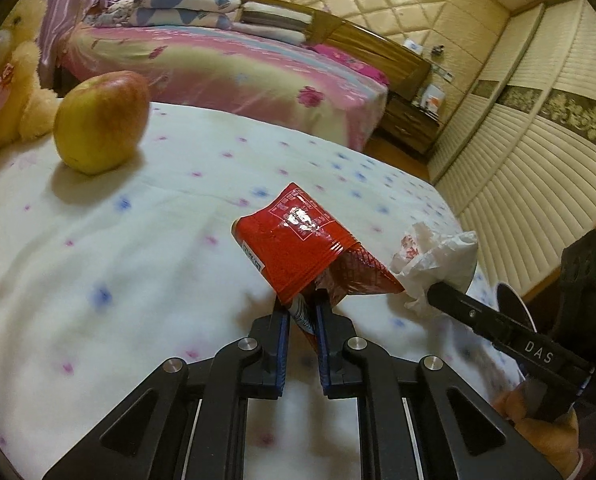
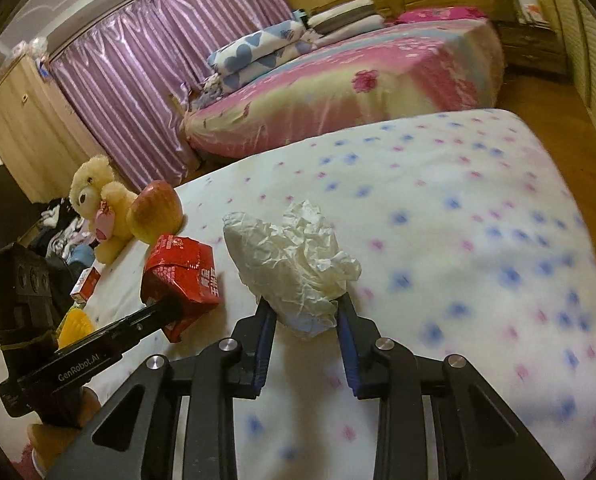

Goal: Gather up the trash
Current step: 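Carry the red packet and white tissue over the trash bin with both grippers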

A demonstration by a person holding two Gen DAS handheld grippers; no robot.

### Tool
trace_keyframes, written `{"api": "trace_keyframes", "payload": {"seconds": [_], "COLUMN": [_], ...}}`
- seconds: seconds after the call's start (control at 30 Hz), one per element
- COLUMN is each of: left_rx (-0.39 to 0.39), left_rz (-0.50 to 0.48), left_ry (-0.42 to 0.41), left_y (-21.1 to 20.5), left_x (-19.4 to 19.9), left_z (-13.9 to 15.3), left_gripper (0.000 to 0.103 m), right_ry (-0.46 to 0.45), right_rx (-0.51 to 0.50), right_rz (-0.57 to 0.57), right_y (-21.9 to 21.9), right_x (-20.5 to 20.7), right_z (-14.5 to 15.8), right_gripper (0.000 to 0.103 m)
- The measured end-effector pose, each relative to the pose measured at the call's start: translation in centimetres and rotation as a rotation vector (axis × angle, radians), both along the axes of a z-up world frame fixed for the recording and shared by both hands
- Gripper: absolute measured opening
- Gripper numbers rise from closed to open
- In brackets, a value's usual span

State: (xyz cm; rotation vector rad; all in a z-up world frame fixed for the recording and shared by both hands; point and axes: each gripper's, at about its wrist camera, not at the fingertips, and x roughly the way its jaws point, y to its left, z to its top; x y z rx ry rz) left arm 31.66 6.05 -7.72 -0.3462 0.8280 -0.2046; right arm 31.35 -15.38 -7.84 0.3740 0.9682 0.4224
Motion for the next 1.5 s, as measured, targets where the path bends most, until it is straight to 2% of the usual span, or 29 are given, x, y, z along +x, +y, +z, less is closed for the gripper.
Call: {"api": "trace_keyframes", "payload": {"seconds": [0.23,0.57,0.7,1.5], "left_rx": [-0.008,-0.008,-0.002,0.050], "left_rz": [-0.073,-0.121,-0.132,-0.212], "left_ry": [-0.001,-0.013,-0.015,-0.029], "left_y": [-2.3,-4.0,-4.6,-8.0], "left_x": [-1.0,-2.5,-3.4,-3.2], "left_z": [0.0,0.5,0.5,0.4], "left_gripper": [0.010,0.010,0.010,0.010], "right_ry": [0.000,-0.017,-0.020,-0.039], "right_rx": [0.012,0.014,0.012,0.024], "right_rz": [-0.074,-0.147,-0.163,-0.201], "right_y": [-3.2,-5.6,-6.2,-7.7], "right_x": [-3.3,-6.5,-7.4,-9.9], "right_z": [0.4,1.4,1.7,2.2], "right_gripper": [0.030,0.030,0.030,0.030]}}
